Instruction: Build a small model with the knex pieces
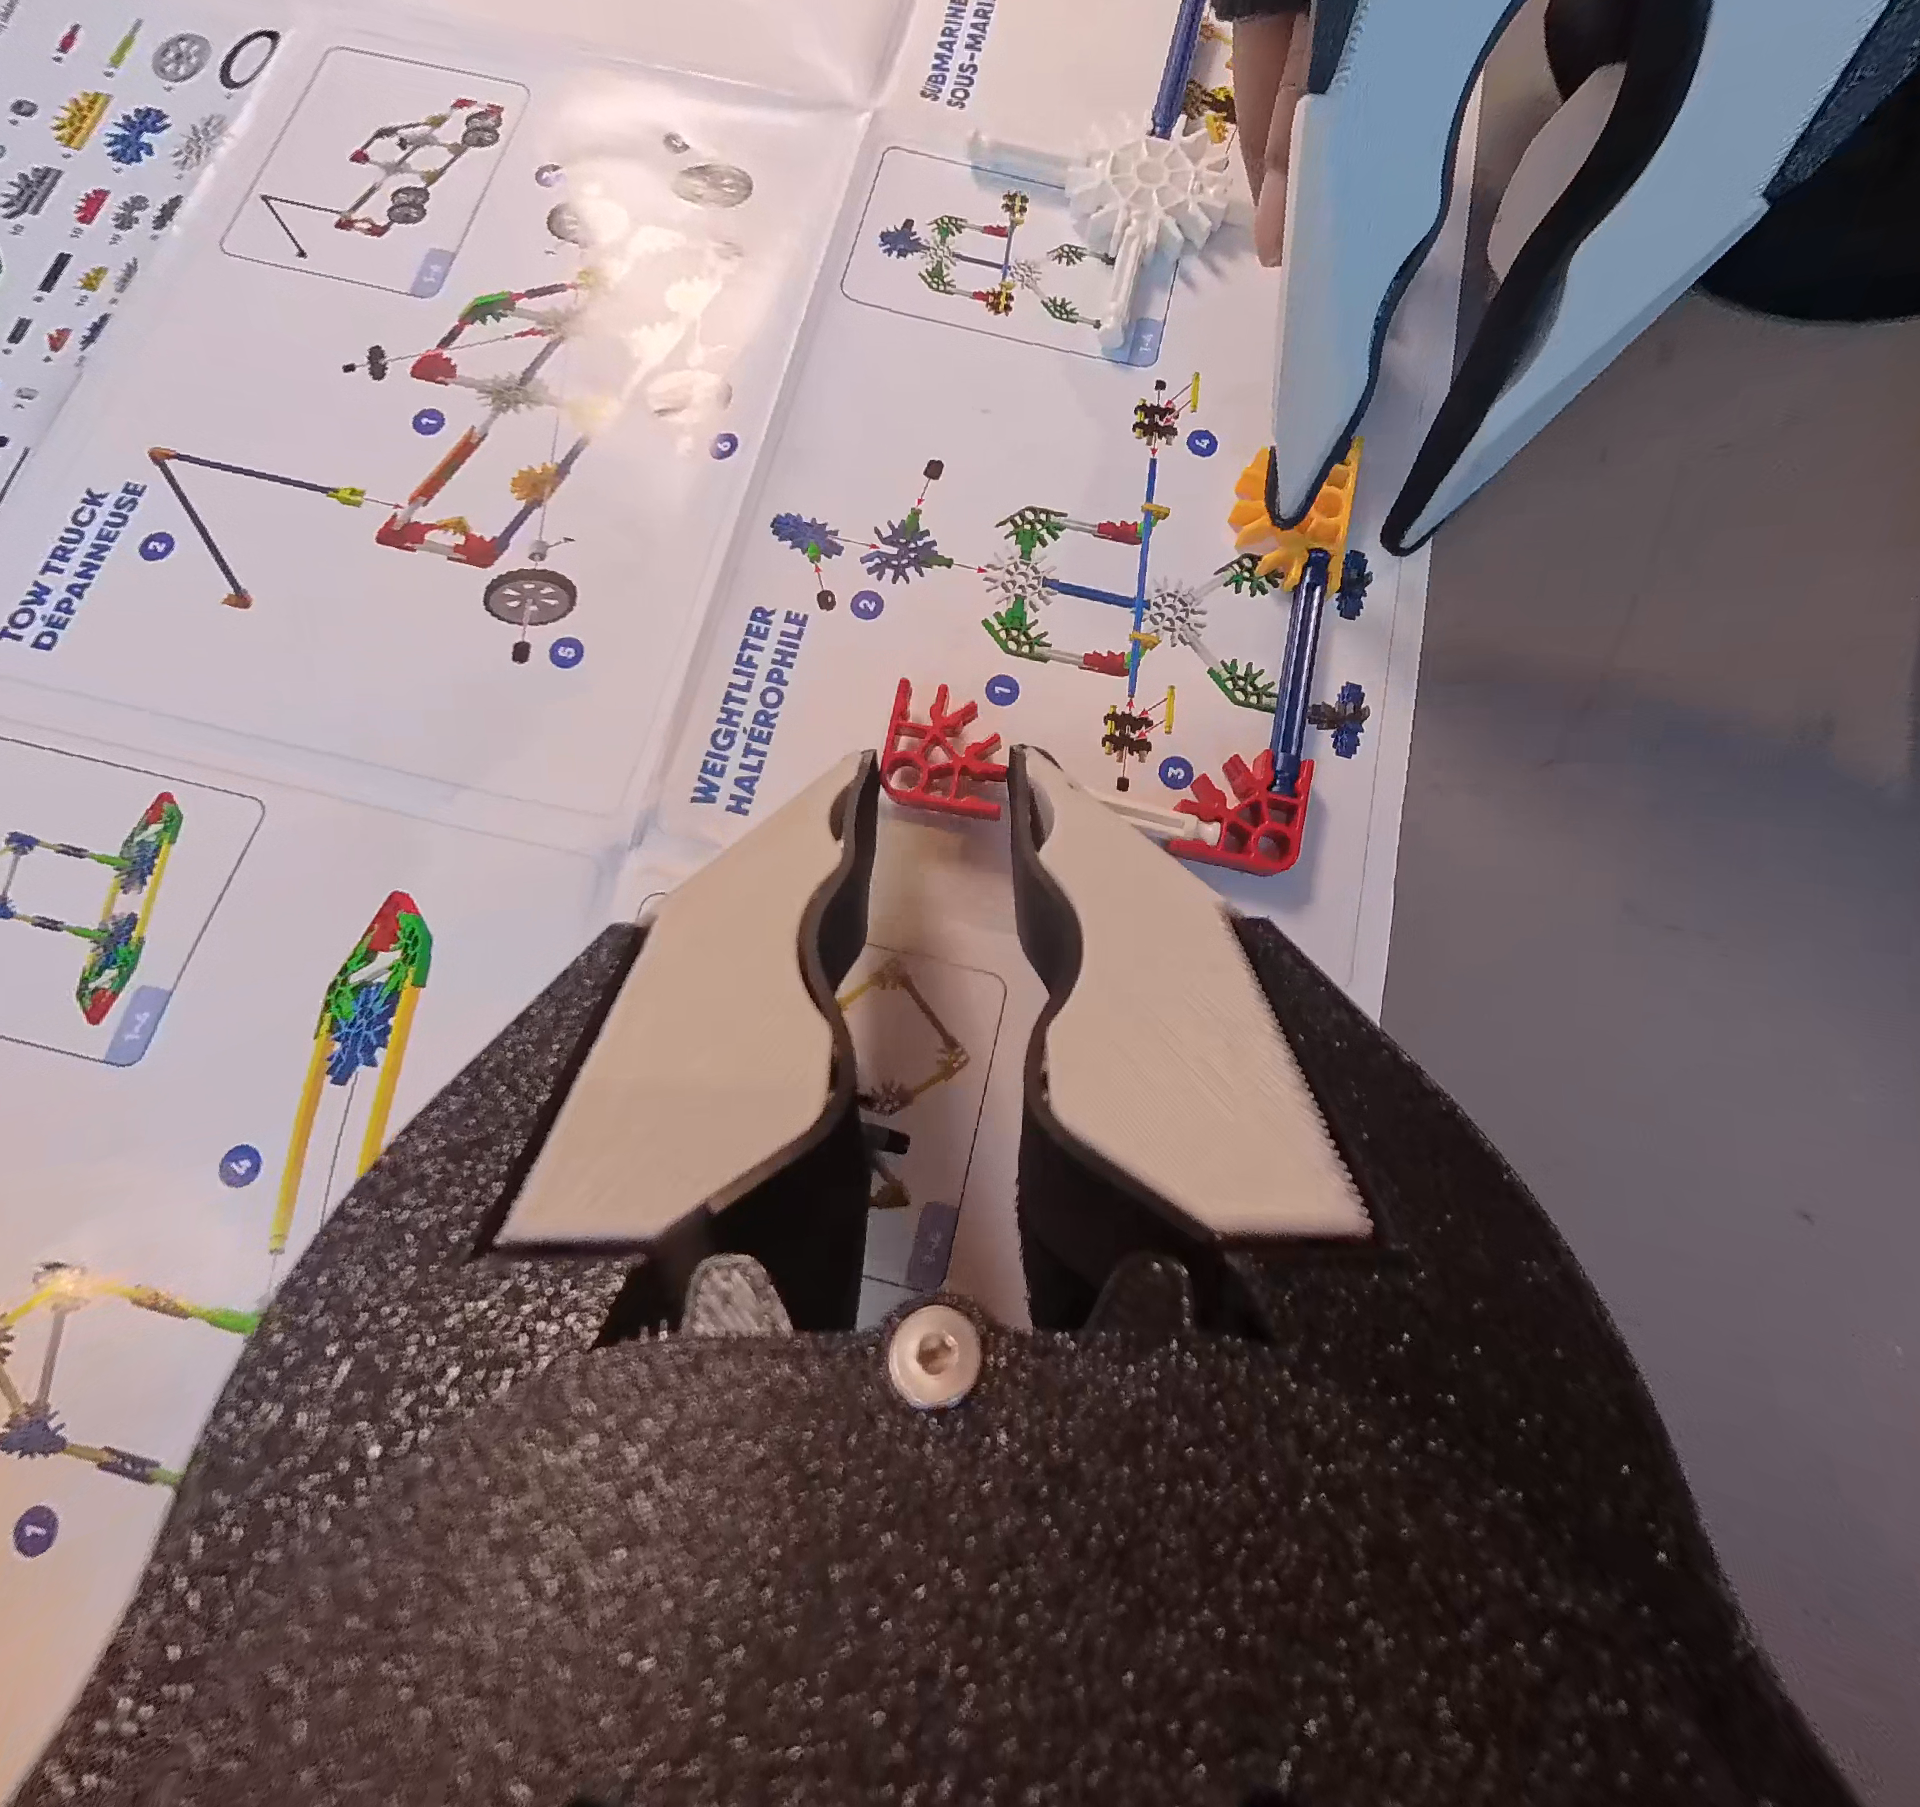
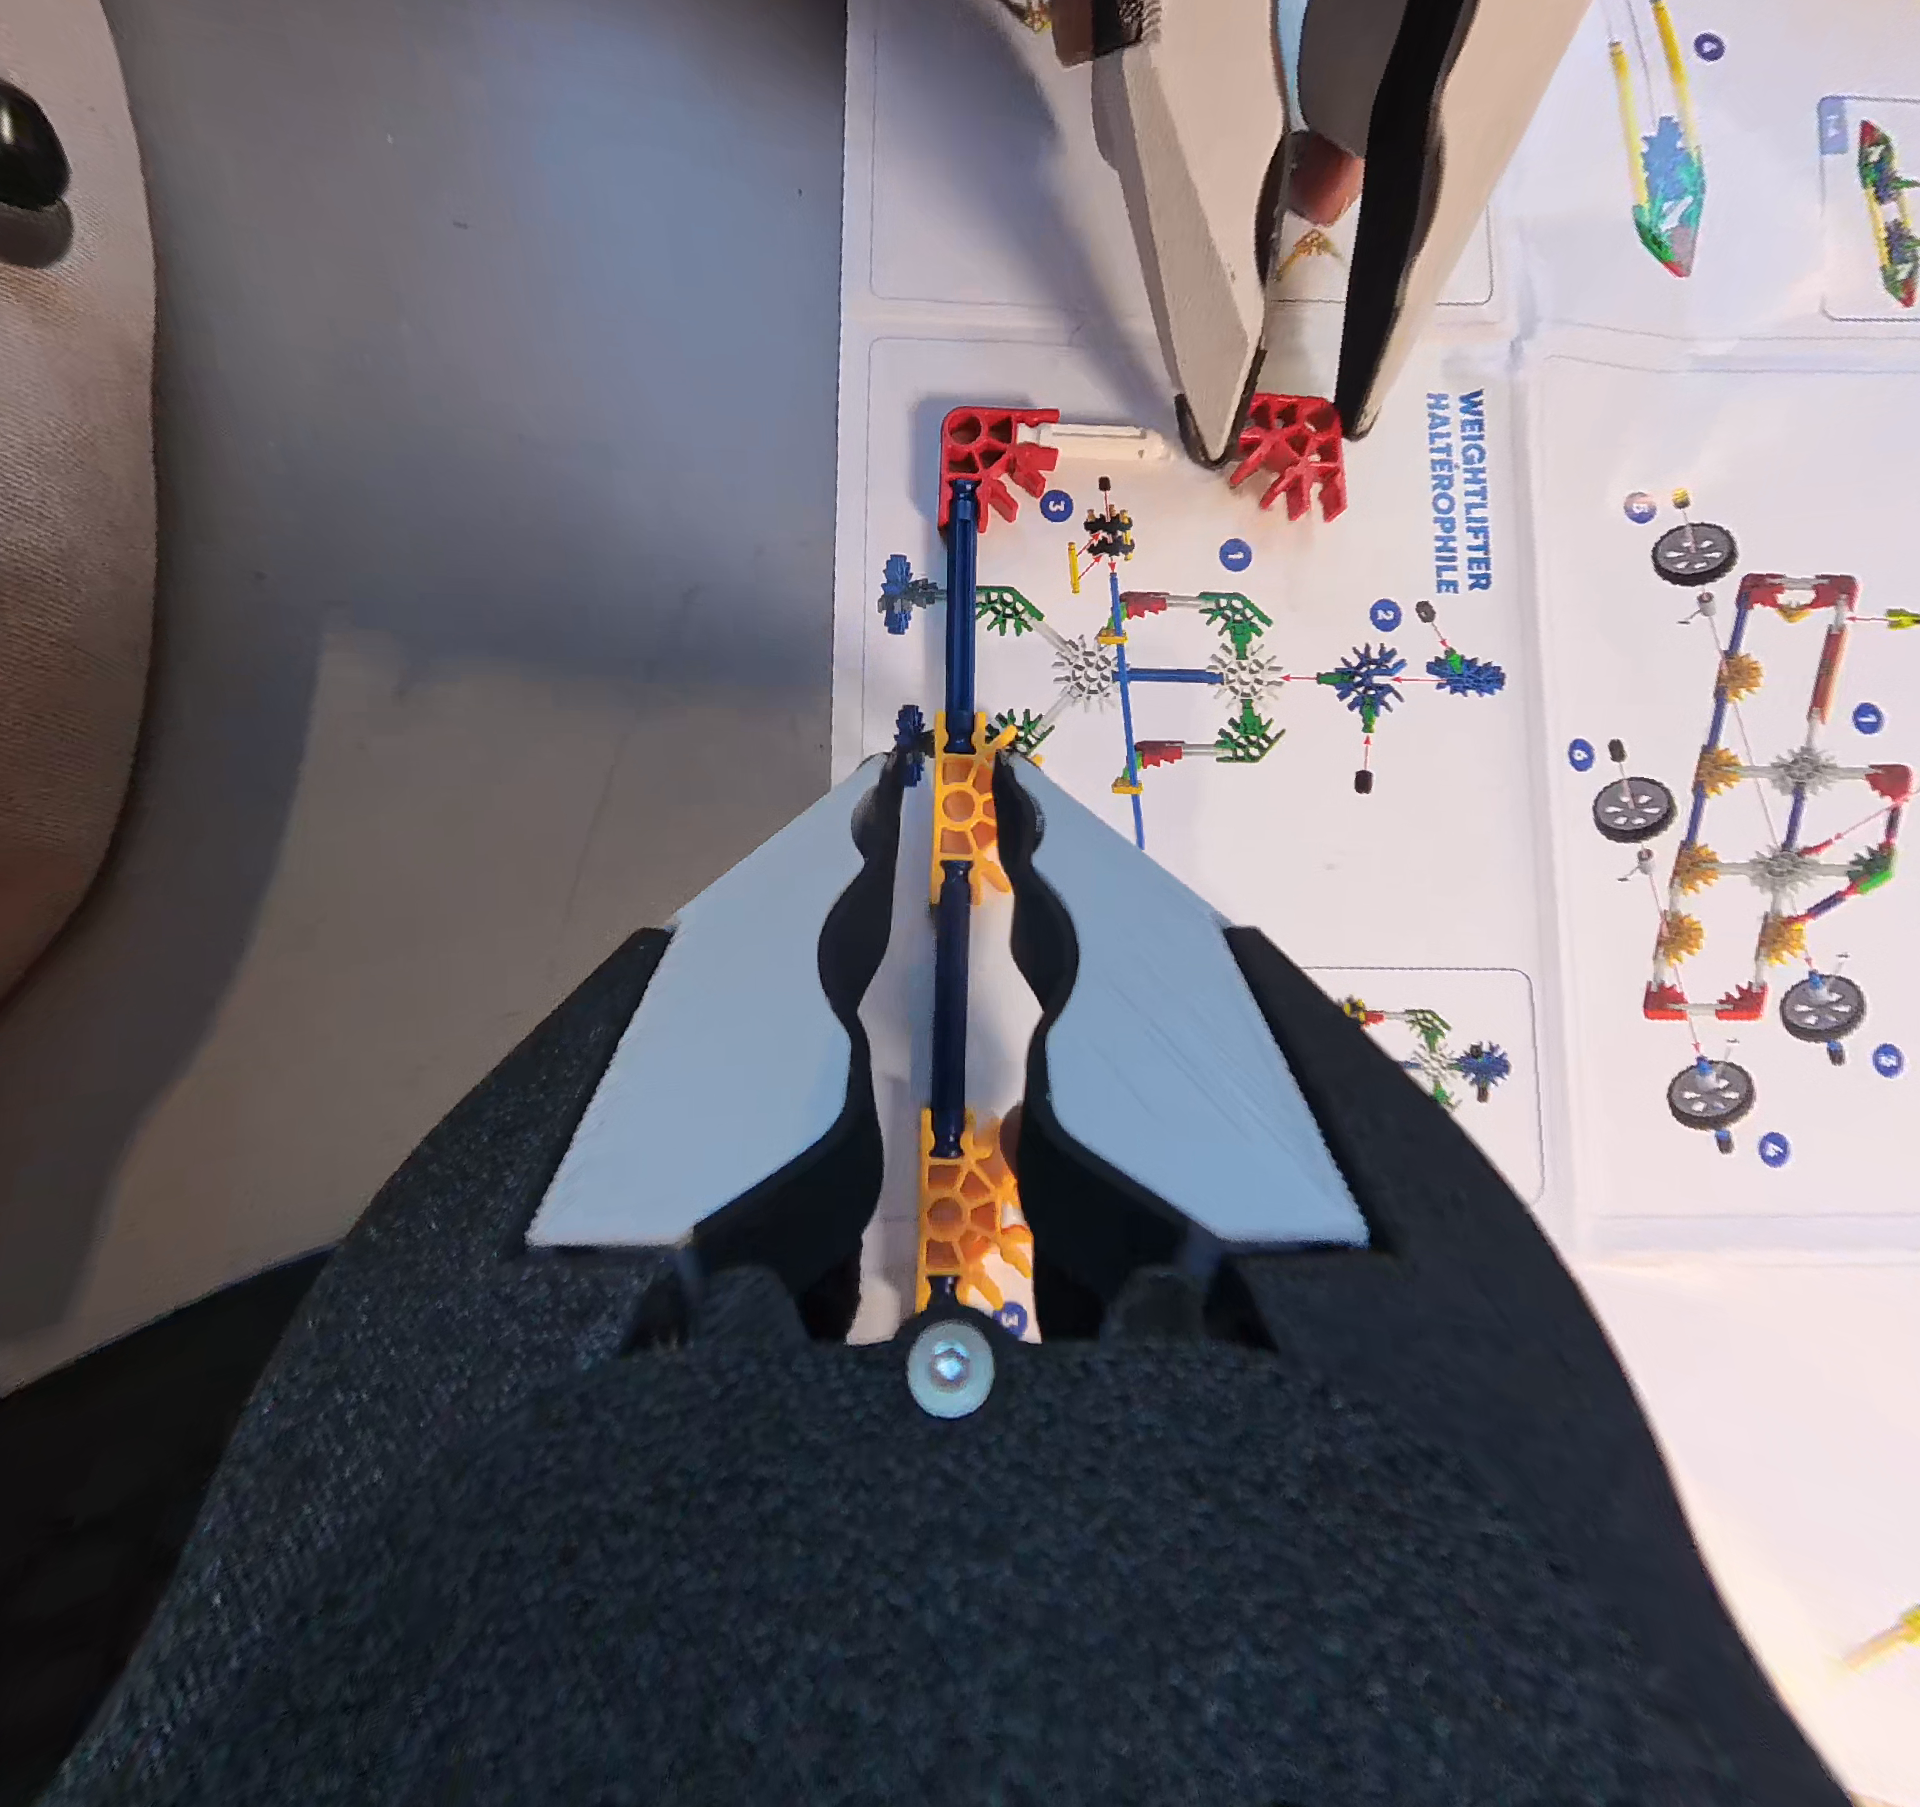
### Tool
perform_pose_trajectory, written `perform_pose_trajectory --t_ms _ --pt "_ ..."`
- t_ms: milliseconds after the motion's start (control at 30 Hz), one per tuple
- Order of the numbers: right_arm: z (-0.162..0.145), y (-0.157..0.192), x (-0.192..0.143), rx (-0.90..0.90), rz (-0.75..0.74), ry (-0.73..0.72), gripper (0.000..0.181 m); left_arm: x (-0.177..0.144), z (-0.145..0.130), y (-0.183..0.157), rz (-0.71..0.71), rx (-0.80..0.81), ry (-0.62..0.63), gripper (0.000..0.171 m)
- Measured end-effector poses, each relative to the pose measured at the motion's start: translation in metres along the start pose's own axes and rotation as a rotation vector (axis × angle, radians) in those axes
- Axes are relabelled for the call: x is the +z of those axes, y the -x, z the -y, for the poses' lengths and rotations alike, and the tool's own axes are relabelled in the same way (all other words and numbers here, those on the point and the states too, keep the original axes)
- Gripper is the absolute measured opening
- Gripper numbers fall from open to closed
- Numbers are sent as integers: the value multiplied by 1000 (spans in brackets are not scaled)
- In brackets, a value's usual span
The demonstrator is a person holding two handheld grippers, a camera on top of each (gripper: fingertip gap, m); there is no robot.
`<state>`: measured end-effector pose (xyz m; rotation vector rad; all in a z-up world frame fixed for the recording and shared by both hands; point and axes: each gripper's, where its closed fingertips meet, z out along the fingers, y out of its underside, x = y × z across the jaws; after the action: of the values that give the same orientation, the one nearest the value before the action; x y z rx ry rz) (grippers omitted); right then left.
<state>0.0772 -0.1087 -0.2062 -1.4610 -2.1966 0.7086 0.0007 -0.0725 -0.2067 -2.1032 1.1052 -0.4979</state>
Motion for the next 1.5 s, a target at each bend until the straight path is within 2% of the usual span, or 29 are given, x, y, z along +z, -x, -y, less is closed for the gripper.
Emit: perform_pose_trajectory --t_ms 100,267,433,533,600,667,700,767,833,933,1133,1300,1500 --pt "1 -1 1 -8 -9 -3 10 2 -1 -2 -4 11 5 22" --pt "2 0 1 -19 -4 -9 9 2 -1 -4 -10 19 6 26" --pt "1 -2 2 -3 -7 -8 18 -9 1 2 -9 8 -21 28" --pt "3 -3 2 16 7 -22 15 -15 -2 7 8 19 -22 27" --pt "4 -2 2 10 11 -31 0 -18 -5 9 5 27 -20 26" --pt "4 -4 2 5 0 -30 0 -20 -7 9 7 34 -20 26" --pt "3 -5 1 2 -6 -28 1 -20 -8 9 6 37 -18 26" --pt "4 -6 -3 8 -7 -35 16 -20 -10 10 6 42 -12 26" --pt "6 -8 -8 27 -9 -49 22 -19 -12 10 7 48 -4 25" --pt "-6 -10 -7 53 -8 11 28 -19 -14 10 3 49 -3 26" --pt "-9 -8 1 53 25 35 23 -21 -13 10 2 54 -12 25" --pt "0 -16 -15 34 6 -33 23 -22 -7 13 20 60 -41 24" --pt "-10 -26 -20 -22 15 38 23 -2 3 14 -24 120 -21 29"
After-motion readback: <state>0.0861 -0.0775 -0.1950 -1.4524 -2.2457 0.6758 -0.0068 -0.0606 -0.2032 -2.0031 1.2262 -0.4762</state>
